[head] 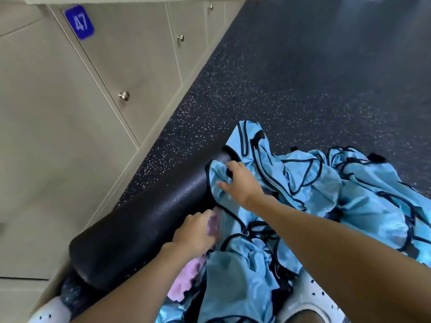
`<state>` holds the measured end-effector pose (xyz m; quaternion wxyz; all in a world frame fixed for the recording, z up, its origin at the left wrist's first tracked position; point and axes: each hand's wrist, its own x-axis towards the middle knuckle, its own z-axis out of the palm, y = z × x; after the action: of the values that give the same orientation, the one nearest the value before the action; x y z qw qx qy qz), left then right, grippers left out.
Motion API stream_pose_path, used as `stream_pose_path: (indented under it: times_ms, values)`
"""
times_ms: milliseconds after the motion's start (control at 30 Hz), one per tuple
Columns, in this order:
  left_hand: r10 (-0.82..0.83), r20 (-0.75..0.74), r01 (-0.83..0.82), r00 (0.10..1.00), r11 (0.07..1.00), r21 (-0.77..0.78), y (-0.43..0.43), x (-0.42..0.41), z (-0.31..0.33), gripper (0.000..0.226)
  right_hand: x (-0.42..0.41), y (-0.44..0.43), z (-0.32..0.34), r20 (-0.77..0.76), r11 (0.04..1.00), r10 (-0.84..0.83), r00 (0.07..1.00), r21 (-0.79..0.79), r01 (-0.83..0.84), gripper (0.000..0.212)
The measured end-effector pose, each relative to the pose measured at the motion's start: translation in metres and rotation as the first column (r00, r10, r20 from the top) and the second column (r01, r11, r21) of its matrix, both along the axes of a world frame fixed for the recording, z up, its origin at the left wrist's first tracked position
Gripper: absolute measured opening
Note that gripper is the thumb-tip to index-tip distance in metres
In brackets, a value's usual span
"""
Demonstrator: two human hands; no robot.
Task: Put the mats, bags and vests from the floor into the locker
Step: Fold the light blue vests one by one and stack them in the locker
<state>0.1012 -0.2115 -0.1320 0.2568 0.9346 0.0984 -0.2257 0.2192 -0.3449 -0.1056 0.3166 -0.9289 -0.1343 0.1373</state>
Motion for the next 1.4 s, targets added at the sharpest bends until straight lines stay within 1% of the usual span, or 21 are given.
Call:
stream_pose_path:
  times_ms: [100, 133, 200, 233, 300, 367, 500, 633, 700, 767, 800, 867, 933, 1000, 1067, 1133, 1200, 1267, 1300, 1333, 1400]
  values:
    - [0.0, 0.063, -0.003, 0.998, 0.999, 0.047, 0.002, -0.003, -0.013, 0.035, 0.012, 0.012, -0.001, 0.001, 0.999, -0.031, 1.0, -0.041, 0.031, 0.044]
    - [-0.004, 0.075, 0.0, 0.997, 0.999, 0.05, 0.002, -0.003, -0.014, 0.034, 0.014, 0.015, 0.0, 0.015, 0.998, -0.032, 0.999, -0.058, 0.032, 0.036]
    - [-0.011, 0.068, 0.008, 0.998, 0.999, 0.042, 0.003, -0.002, -0.015, 0.033, 0.018, 0.019, 0.001, 0.055, 0.994, -0.023, 0.998, -0.105, 0.029, 0.01]
    - [-0.009, 0.066, 0.007, 0.998, 1.0, 0.023, 0.004, -0.001, -0.015, 0.031, 0.019, 0.02, 0.002, 0.074, 0.993, -0.027, 0.997, -0.116, 0.035, 0.014]
    - [0.011, 0.065, -0.01, 0.998, 1.0, -0.018, 0.008, -0.001, -0.011, 0.024, 0.02, 0.02, 0.006, 0.118, 0.99, -0.023, 0.993, -0.132, 0.039, 0.035]
    - [0.043, 0.078, -0.038, 0.996, 0.997, -0.066, 0.012, 0.0, 0.0, 0.026, 0.019, 0.018, 0.017, 0.139, 0.994, -0.002, 0.99, -0.112, 0.018, 0.039]
    - [0.17, 0.188, -0.137, 0.967, 0.975, -0.175, 0.018, 0.008, 0.044, 0.041, 0.012, 0.014, 0.065, 0.066, 0.997, 0.081, 0.995, -0.017, -0.08, 0.035]
    - [0.294, 0.341, -0.181, 0.893, 0.928, -0.325, 0.016, 0.024, 0.11, 0.074, -0.003, 0.017, 0.138, 0.2, 0.984, 0.162, 0.966, 0.038, -0.173, 0.016]
    - [0.322, 0.359, -0.144, 0.876, 0.885, -0.444, 0.012, 0.028, 0.151, 0.095, -0.015, 0.015, 0.178, 0.257, 0.975, 0.2, 0.946, 0.045, -0.218, 0.012]
    - [0.308, 0.34, -0.069, 0.888, 0.822, -0.566, 0.007, 0.026, 0.194, 0.102, -0.03, 0.01, 0.219, 0.286, 0.969, 0.215, 0.934, 0.057, -0.24, 0.012]
    - [0.295, 0.342, -0.031, 0.892, 0.795, -0.606, 0.006, 0.023, 0.214, 0.099, -0.037, 0.008, 0.237, 0.302, 0.968, 0.209, 0.93, 0.071, -0.24, 0.012]
    - [0.264, 0.385, 0.039, 0.885, 0.78, -0.624, 0.006, 0.015, 0.249, 0.082, -0.051, 0.004, 0.269, 0.33, 0.967, 0.161, 0.93, 0.136, -0.216, 0.013]
    - [0.231, 0.432, 0.098, 0.872, 0.781, -0.617, 0.005, 0.005, 0.276, 0.062, -0.065, 0.004, 0.3, 0.355, 0.942, 0.073, 0.932, 0.284, -0.181, 0.012]
    - [0.217, 0.476, 0.119, 0.852, 0.806, -0.58, 0.005, -0.01, 0.298, 0.047, -0.079, 0.007, 0.332, 0.353, 0.868, -0.034, 0.935, 0.474, -0.148, 0.013]
    - [0.237, 0.513, 0.092, 0.825, 0.84, -0.535, 0.006, -0.025, 0.317, 0.033, -0.094, 0.008, 0.358, 0.306, 0.764, -0.106, 0.946, 0.634, -0.119, 0.015]
    - [0.258, 0.531, 0.075, 0.807, 0.848, -0.525, 0.01, -0.038, 0.329, 0.021, -0.107, 0.008, 0.372, 0.273, 0.668, -0.147, 0.951, 0.737, -0.108, 0.015]
    - [0.232, 0.559, 0.099, 0.796, 0.861, -0.499, 0.018, -0.05, 0.337, 0.01, -0.111, 0.003, 0.375, 0.231, 0.571, -0.229, 0.946, 0.818, -0.062, 0.015]
    - [0.223, 0.611, 0.111, 0.76, 0.881, -0.46, 0.028, -0.06, 0.346, 0.008, -0.108, -0.004, 0.371, 0.192, 0.523, -0.305, 0.933, 0.853, -0.005, 0.017]
    - [0.246, 0.631, 0.109, 0.736, 0.877, -0.469, 0.032, -0.065, 0.352, 0.011, -0.105, -0.007, 0.367, 0.2, 0.55, -0.328, 0.923, 0.835, 0.015, 0.019]
    - [0.29, 0.64, 0.099, 0.712, 0.86, -0.5, 0.036, -0.069, 0.36, 0.016, -0.101, -0.01, 0.361, 0.237, 0.61, -0.338, 0.911, 0.792, 0.021, 0.023]
    - [0.399, 0.63, 0.07, 0.666, 0.807, -0.586, 0.043, -0.073, 0.376, 0.031, -0.105, -0.009, 0.352, 0.353, 0.762, -0.252, 0.901, 0.646, -0.04, 0.034]
